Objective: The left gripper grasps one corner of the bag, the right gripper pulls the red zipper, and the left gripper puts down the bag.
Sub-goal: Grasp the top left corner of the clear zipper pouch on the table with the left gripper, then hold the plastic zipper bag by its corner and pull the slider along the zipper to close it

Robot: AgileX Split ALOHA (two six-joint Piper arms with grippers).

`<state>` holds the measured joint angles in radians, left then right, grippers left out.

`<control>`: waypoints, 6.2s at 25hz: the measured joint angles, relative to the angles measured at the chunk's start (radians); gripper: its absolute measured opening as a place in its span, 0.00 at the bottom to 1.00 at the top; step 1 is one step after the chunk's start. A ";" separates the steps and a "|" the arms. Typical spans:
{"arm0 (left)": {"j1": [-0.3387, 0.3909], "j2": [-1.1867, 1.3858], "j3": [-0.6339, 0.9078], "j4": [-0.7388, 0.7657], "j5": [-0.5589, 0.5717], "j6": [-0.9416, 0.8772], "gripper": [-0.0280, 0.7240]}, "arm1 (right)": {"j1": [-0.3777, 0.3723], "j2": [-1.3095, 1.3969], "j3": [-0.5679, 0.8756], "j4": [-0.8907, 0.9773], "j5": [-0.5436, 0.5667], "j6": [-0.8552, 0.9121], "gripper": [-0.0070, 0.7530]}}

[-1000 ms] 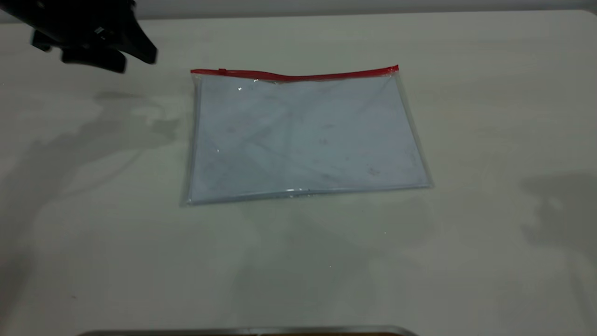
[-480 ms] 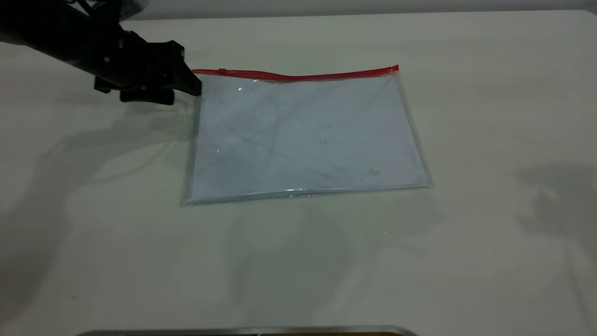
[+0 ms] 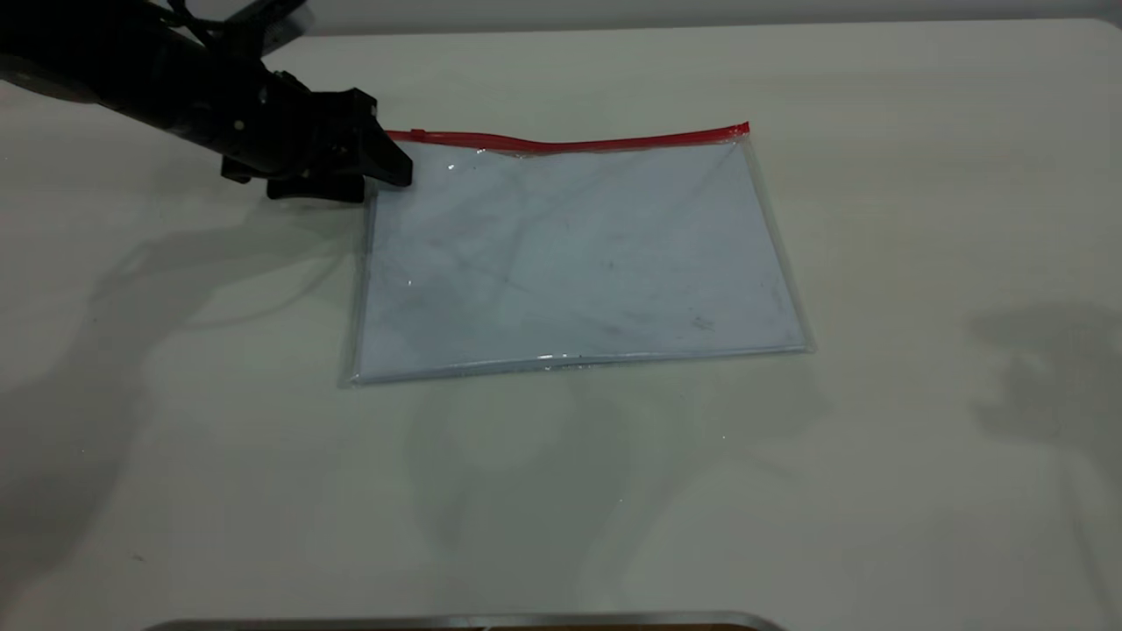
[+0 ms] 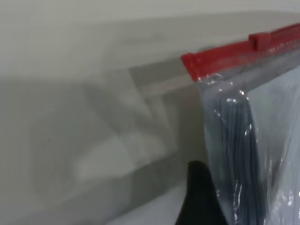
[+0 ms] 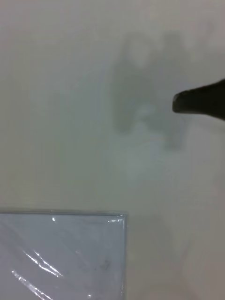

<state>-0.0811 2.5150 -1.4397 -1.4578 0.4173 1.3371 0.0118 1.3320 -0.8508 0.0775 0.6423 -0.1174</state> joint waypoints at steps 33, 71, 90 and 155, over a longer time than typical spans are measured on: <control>-0.059 0.038 -0.477 0.574 0.679 0.333 0.11 | 0.112 0.180 -0.003 0.243 -0.278 -0.409 0.77; -0.154 0.038 -0.531 0.488 0.695 0.703 0.11 | 0.330 0.796 -0.451 1.216 -0.057 -1.481 0.69; -0.154 0.038 -0.531 0.483 0.704 0.635 0.11 | 0.330 0.799 -0.451 1.268 -0.067 -1.491 0.13; -0.130 0.039 -0.531 0.527 0.732 0.014 0.11 | 0.327 0.789 -0.459 0.892 -0.151 -1.126 0.68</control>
<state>-0.2113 2.5543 -1.9711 -0.9311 1.1491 1.3509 0.3391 2.1208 -1.3097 0.9691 0.4911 -1.2437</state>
